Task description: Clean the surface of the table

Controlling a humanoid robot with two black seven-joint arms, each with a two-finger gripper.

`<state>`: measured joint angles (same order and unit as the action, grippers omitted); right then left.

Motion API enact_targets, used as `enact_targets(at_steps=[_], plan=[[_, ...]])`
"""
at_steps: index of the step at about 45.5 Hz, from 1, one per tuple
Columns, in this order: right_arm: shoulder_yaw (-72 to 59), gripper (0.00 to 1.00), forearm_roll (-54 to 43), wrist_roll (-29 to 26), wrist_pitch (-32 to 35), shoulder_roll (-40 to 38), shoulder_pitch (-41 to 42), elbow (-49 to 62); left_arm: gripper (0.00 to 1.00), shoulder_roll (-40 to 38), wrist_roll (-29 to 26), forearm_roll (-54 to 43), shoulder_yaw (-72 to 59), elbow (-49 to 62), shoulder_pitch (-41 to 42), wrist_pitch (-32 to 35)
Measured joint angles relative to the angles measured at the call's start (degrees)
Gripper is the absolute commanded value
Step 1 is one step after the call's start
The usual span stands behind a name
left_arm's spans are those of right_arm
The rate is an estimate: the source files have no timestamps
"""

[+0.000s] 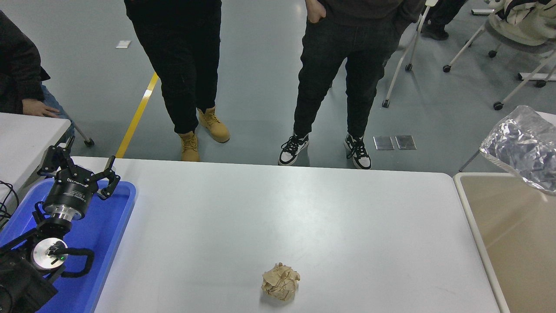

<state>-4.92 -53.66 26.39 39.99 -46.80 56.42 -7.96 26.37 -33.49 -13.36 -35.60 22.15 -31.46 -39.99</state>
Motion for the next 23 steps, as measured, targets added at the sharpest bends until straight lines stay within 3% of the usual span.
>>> enact_targets(at_steps=[23], plan=[[0.4, 0.0, 16.4, -10.6, -2.4, 4.3, -8.3, 6.4, 1.0, 0.0, 0.0, 0.0, 0.0, 0.0, 0.0, 0.0]])
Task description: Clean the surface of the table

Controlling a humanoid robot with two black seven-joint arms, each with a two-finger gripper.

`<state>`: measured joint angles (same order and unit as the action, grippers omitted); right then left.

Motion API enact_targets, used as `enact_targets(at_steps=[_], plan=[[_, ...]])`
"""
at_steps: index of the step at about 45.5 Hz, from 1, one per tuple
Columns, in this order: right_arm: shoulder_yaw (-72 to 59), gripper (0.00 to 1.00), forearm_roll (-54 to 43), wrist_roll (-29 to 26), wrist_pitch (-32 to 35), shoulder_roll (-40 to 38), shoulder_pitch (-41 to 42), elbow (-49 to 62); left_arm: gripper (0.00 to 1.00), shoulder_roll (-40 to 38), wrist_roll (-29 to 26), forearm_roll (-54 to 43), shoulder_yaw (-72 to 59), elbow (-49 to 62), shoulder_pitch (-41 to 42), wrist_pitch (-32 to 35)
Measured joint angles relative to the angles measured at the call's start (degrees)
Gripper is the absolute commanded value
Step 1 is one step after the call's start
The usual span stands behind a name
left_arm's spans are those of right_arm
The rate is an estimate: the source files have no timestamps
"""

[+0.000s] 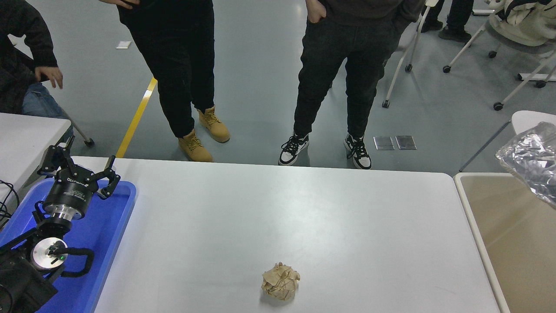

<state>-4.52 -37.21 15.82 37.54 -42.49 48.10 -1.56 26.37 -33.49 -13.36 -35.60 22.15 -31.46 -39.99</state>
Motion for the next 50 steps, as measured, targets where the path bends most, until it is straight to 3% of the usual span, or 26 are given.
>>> enact_targets(at_steps=[23, 50], plan=[[0.1, 0.0, 7.9, -10.9, -6.8, 3.6, -5.6, 0.6, 1.0, 0.0, 0.0, 0.0, 0.0, 0.0, 0.0, 0.0], [1.3, 0.0, 11.8, -13.6, -11.7, 7.6, -12.7, 0.5, 1.0, 0.0, 0.0, 0.0, 0.0, 0.0, 0.0, 0.0]])
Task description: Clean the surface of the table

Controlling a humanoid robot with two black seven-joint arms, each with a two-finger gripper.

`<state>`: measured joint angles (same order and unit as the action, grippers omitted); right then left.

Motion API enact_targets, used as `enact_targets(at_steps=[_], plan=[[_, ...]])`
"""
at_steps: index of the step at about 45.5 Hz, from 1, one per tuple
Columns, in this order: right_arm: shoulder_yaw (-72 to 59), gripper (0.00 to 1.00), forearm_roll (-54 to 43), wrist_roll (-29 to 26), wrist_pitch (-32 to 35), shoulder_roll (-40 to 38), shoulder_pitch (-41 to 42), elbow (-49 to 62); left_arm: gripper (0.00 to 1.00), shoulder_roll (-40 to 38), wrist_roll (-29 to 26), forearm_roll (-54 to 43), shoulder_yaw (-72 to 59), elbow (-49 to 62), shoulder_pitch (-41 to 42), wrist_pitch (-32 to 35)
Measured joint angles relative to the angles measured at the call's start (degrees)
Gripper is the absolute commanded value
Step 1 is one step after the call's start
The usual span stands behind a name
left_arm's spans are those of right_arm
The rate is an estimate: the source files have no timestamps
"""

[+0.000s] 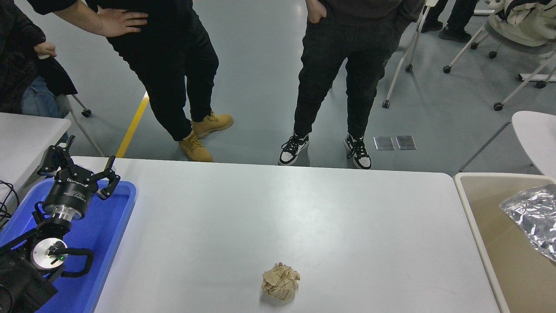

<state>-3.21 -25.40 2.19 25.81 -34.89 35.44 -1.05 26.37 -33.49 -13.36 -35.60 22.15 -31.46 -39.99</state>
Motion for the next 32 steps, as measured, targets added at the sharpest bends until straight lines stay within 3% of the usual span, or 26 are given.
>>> enact_targets(at_steps=[32], plan=[[1.4, 0.0, 0.4, -0.1, -2.5, 2.7, -3.0, -0.1, 1.0, 0.0, 0.0, 0.0, 0.0, 0.0, 0.0, 0.0]])
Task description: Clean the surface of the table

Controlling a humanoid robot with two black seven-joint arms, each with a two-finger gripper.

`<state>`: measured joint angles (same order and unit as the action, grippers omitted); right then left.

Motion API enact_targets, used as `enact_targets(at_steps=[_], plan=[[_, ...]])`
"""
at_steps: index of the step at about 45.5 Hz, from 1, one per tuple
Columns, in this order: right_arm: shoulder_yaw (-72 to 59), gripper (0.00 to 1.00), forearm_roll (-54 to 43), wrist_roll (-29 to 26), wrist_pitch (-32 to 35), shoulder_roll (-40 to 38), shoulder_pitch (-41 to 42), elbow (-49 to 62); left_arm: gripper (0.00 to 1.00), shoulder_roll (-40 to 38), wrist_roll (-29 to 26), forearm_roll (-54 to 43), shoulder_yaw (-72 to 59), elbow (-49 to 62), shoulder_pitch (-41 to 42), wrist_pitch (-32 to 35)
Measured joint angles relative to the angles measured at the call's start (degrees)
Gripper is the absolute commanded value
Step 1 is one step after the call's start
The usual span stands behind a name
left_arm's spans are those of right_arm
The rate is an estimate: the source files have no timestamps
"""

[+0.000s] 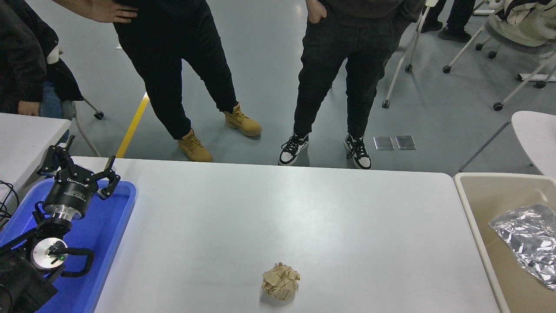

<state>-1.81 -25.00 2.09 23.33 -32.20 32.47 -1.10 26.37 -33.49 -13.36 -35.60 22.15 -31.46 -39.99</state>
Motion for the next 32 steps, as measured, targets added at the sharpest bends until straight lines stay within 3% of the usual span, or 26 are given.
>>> enact_targets(at_steps=[3, 7, 11, 14, 25, 32], plan=[[0.0, 0.0, 0.0, 0.0, -0.2, 0.1, 0.0, 0.0, 1.0, 0.0, 0.0, 0.0, 0.0, 0.0, 0.0, 0.0], [0.0, 0.18, 0.0, 0.0, -0.6, 0.2, -0.1, -0.1, 1.0, 0.0, 0.0, 0.0, 0.0, 0.0, 0.0, 0.0], [0.0, 0.45, 0.0, 0.1, -1.2, 0.2, -0.1, -0.2, 1.0, 0.0, 0.0, 0.0, 0.0, 0.0, 0.0, 0.0], [0.1, 0.6, 0.0, 0.1, -1.7, 0.3, -0.1, -0.3, 1.0, 0.0, 0.0, 0.0, 0.0, 0.0, 0.0, 0.0], [2.6, 0.96, 0.0, 0.2, -3.5, 0.3, -0.1, -0.4, 1.0, 0.0, 0.0, 0.0, 0.0, 0.0, 0.0, 0.0], [7.0, 0.98, 0.0, 0.2, -3.9, 0.2, 0.4, -0.5, 1.0, 0.0, 0.0, 0.0, 0.0, 0.0, 0.0, 0.0]])
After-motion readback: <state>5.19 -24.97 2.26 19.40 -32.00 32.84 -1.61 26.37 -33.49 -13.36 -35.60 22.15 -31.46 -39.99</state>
